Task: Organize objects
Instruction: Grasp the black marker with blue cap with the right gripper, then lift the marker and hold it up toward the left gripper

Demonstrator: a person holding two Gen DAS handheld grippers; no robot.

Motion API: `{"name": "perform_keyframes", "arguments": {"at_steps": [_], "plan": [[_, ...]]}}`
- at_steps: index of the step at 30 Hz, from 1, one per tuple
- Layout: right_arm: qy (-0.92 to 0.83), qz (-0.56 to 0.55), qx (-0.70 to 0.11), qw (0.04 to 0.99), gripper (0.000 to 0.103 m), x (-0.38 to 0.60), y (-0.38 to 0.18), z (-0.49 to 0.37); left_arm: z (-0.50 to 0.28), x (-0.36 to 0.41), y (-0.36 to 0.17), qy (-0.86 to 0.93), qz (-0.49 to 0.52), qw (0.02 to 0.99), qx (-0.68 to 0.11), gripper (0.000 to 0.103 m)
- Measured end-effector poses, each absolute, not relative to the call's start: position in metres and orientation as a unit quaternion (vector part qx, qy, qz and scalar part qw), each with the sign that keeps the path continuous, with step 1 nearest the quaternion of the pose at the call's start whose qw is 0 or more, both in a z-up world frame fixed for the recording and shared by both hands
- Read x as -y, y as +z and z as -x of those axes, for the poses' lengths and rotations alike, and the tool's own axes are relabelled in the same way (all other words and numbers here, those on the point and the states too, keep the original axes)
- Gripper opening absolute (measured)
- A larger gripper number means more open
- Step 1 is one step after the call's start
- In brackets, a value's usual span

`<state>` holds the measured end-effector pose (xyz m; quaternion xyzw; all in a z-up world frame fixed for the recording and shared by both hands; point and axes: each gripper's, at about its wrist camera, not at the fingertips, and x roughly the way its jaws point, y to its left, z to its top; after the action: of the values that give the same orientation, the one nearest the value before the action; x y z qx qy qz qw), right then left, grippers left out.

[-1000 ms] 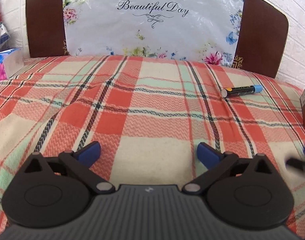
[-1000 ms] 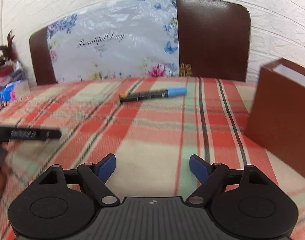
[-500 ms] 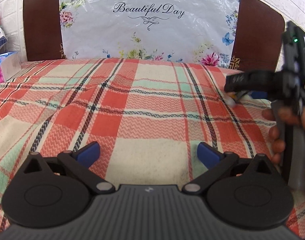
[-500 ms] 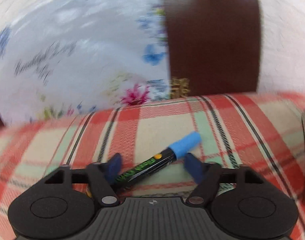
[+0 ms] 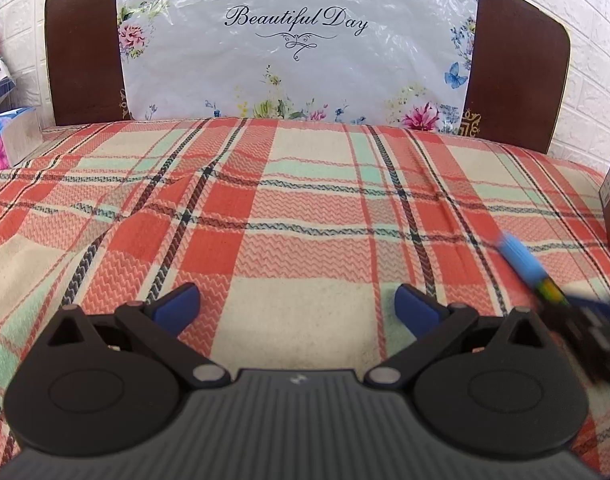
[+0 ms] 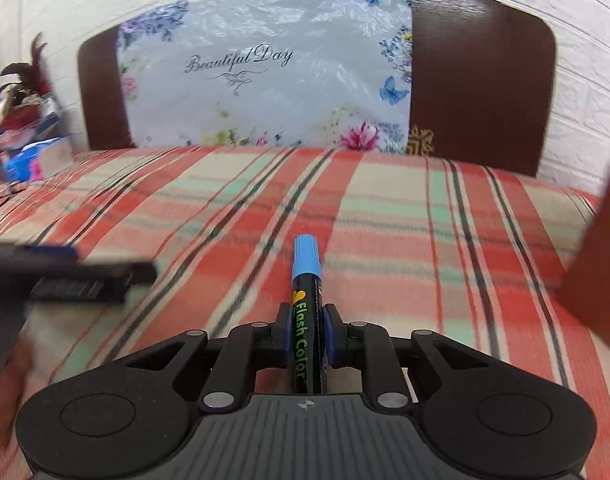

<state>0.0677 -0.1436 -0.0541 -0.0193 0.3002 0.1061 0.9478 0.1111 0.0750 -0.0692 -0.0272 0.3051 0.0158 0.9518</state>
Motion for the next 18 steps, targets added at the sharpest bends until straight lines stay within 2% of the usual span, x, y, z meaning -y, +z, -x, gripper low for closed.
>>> {"name": "perform_keyframes", "arguments": {"at_steps": [6,11,14,18], "plan": [[0.089,0.024,-0.293,0.952,0.017,0.157,-0.058,0.004,-0.111,-0.068,-0.069,0.028,0.006,0.951,-0.309,0.103],[0.082,0.015,-0.29,0.953,0.017,0.163,-0.058,0.017,-0.107,-0.065,-0.067,0.043,-0.006,0.949,-0.311,0.103],[0.081,0.007,-0.288,0.954,0.026,0.166,-0.058,0.022,-0.101,-0.062,-0.067,0.056,-0.018,0.949,-0.31,0.103],[0.082,-0.001,-0.285,0.955,0.03,0.173,-0.058,0.033,-0.091,-0.057,-0.066,0.071,-0.035,0.949,-0.306,0.103]]}}
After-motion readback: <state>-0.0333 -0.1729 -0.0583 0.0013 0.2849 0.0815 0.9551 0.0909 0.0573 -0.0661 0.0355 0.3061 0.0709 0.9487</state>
